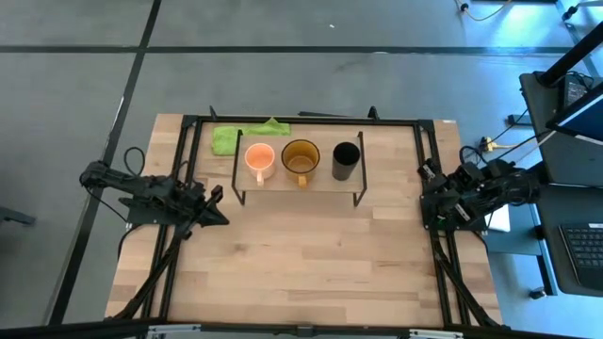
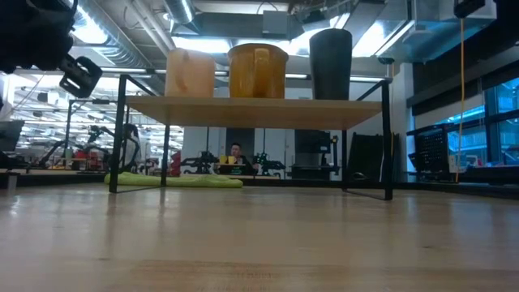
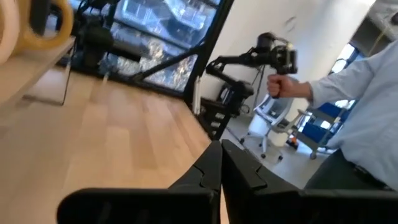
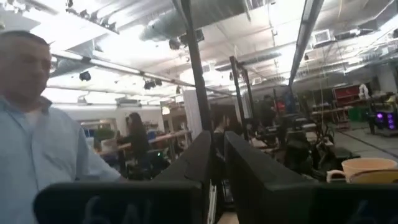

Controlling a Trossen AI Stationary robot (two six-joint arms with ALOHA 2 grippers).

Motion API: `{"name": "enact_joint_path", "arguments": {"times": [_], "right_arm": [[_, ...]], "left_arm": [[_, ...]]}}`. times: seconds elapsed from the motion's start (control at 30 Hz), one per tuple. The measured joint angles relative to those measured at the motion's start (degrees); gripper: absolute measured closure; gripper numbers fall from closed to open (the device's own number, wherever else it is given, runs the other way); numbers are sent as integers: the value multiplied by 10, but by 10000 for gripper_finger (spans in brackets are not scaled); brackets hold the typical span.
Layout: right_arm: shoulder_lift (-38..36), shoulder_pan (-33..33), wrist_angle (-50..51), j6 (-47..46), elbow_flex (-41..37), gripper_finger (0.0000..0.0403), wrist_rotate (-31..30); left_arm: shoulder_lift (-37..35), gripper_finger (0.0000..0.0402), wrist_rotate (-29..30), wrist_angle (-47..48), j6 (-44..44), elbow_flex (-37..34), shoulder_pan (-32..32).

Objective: Stack small to large cups/mugs on shelf
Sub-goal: Return to Home Position

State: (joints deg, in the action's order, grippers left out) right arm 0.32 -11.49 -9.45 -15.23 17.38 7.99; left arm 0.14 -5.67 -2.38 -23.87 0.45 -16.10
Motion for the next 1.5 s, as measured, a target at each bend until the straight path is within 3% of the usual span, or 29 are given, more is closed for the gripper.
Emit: {"name": "enact_joint_path", "arguments": {"times": [0.27,0.57,0.77,1.17,1.5], "right_arm": [[-2,0,-27,-1,-67,353,-23],[-2,0,-131,7,-170,353,-24],[-2,0,-102,37,-168,353,-16],[-2,0,74,51,-168,353,-5],[-2,0,76,50,-168,353,-5]], "left_arm": [[0,401,6,8,7,0,0],[2,401,6,8,3,0,0],[2,401,5,9,-11,0,0],[2,401,5,9,17,0,0],[2,401,5,9,16,0,0]]}}
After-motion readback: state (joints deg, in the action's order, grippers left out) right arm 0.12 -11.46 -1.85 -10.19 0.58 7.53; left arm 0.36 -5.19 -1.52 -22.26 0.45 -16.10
